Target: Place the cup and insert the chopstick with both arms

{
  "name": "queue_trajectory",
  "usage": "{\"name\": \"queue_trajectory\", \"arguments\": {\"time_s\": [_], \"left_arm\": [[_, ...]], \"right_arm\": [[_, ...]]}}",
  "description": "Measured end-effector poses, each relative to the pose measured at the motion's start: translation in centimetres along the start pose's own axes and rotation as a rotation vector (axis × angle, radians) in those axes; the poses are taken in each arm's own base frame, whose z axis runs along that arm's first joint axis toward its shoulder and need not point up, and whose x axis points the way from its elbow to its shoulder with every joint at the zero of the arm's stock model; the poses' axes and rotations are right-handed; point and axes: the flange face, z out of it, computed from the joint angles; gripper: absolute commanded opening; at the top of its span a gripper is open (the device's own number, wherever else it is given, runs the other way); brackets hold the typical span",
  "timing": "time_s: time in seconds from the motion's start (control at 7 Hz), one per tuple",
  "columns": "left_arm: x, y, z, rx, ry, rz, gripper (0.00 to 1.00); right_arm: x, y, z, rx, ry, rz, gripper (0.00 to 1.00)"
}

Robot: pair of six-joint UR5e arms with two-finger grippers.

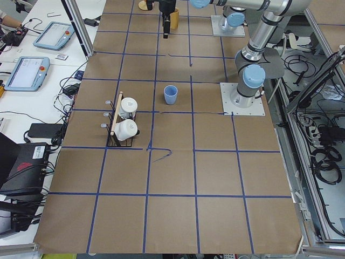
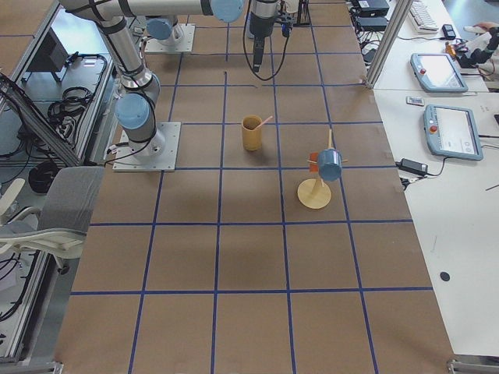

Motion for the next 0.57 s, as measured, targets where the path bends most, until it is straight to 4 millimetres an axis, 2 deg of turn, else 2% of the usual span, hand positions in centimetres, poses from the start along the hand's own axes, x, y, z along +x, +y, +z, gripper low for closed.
{"name": "queue_trajectory", "arguments": {"time_s": [0.43, 0.57], "left_arm": [[-0.14, -0.06, 0.14, -0.005, -0.002, 0.007, 1.0], [-0.39, -0.21, 0.81, -0.019, -0.004, 0.002, 1.0]], "right_arm": [[-0.34, 0.22, -0.17, 0.002, -0.034, -0.002, 1.0], [-0.34, 0.22, -0.16, 0.002, -0.034, -0.002, 1.0]]}}
